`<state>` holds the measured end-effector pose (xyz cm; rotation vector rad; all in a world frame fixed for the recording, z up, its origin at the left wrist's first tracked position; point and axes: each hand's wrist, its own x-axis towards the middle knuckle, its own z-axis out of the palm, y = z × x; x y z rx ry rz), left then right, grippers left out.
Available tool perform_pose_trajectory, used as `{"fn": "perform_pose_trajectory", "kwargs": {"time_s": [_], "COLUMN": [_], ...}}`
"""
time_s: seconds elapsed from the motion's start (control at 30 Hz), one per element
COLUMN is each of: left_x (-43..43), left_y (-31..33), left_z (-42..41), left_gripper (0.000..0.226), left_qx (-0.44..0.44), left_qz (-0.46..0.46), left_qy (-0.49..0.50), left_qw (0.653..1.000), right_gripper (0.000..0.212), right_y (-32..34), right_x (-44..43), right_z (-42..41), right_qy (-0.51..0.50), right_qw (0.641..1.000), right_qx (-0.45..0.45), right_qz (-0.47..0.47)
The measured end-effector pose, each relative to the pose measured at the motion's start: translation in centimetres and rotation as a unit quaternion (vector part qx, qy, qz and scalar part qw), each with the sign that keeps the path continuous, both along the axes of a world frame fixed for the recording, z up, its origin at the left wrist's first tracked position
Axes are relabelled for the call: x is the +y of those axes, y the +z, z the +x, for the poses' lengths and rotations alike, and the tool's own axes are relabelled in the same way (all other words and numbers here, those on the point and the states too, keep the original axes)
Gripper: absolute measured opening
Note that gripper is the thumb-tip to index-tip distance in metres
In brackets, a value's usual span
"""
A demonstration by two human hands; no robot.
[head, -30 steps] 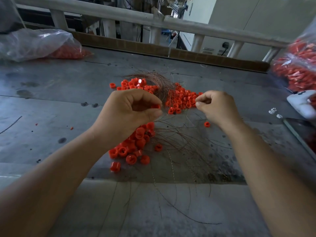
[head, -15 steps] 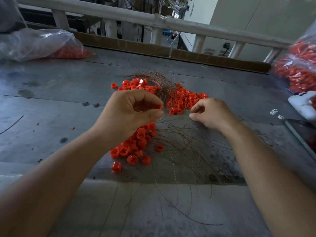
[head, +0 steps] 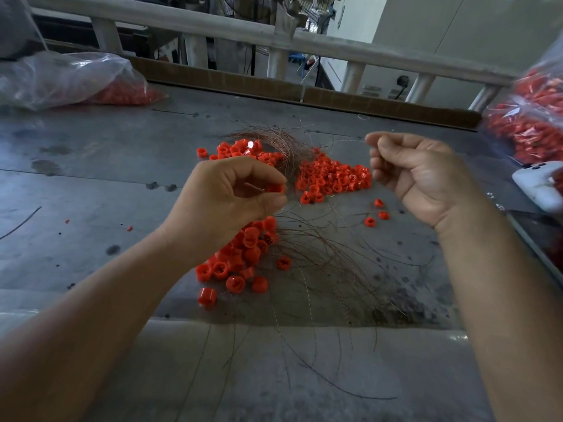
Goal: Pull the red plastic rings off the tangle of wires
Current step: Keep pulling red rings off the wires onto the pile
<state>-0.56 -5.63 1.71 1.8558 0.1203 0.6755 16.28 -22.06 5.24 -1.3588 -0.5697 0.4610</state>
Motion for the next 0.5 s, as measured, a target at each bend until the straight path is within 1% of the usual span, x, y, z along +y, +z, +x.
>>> {"fn": "perform_pose_trajectory", "kwargs": {"time_s": [0.07, 0.2, 0.3, 0.33, 0.4, 0.43, 0.5], "left_x": [0.0, 0.1, 0.2, 0.2, 0.2, 0.2, 0.2], "left_y": [0.0, -0.1, 0.0, 0.0, 0.1, 0.1, 0.1], "left_z": [0.0, 0.1, 0.1, 0.0, 0.0, 0.0, -0.1], "left_gripper": [0.021, 0.022, 0.022, 0.022, 0.022, 0.022, 0.021], "left_qx": [-0.004, -0.004, -0.004, -0.003, -0.002, -0.001, 0.001], "left_qz": [0.001, 0.001, 0.004, 0.007, 0.007, 0.004, -0.005], "left_qy": [0.008, 0.020, 0.026, 0.026, 0.026, 0.026, 0.023], "left_qw": [1.000, 1.000, 1.000, 1.000, 1.000, 1.000, 1.000], "right_gripper": [0.016, 0.036, 0.047, 0.046, 0.034, 0.028, 0.023], "right_y": [0.2, 0.7, 1.0, 1.0, 0.8, 0.6, 0.2], "right_x": [0.0, 0.1, 0.2, 0.3, 0.5, 0.7, 0.9], "right_z": [-0.3, -0.9, -1.4, -1.6, -1.8, -1.9, -2.0], "right_qy": [0.022, 0.056, 0.033, 0.006, -0.070, -0.111, -0.162], "right_qw": [0.999, 0.996, 0.991, 0.989, 0.981, 0.972, 0.945], "right_qx": [-0.003, -0.030, -0.063, -0.086, -0.152, -0.194, -0.281], "right_qz": [0.026, 0.062, 0.113, 0.121, 0.100, 0.080, 0.039]}}
